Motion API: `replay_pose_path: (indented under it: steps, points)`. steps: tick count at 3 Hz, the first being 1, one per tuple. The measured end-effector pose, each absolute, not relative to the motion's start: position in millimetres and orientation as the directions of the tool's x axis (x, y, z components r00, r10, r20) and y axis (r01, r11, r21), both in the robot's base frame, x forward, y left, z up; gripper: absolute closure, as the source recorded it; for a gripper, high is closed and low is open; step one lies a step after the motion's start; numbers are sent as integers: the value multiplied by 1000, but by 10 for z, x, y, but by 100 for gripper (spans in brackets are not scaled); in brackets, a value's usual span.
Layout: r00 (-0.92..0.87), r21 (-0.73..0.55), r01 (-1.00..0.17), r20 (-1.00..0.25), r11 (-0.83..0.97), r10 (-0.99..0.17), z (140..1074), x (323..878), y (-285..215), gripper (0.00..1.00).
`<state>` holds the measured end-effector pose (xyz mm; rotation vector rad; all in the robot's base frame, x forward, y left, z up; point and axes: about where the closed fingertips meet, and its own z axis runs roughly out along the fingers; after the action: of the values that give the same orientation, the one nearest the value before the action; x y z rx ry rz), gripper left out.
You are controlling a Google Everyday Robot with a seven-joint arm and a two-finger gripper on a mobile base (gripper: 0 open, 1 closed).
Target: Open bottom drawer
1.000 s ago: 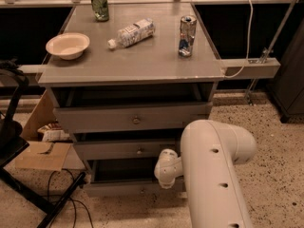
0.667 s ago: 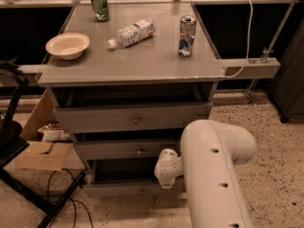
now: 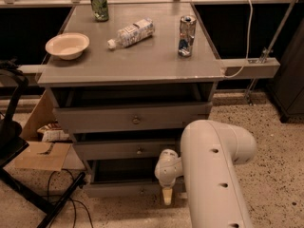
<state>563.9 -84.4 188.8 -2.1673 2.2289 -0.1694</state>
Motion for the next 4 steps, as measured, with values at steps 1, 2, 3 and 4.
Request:
replay_pose_path:
  steps: [1, 2, 3, 4]
  points:
    - [-41, -54, -998, 49, 38, -998, 1665, 5579, -887, 1]
    - [-55, 34, -998, 46, 56, -997, 1373, 5320, -951, 25]
    - [-85, 70, -993, 64, 90, -994, 1411, 5173, -1071, 47]
    - [-85, 70, -993, 64, 90, -994, 1425, 5175, -1071, 70]
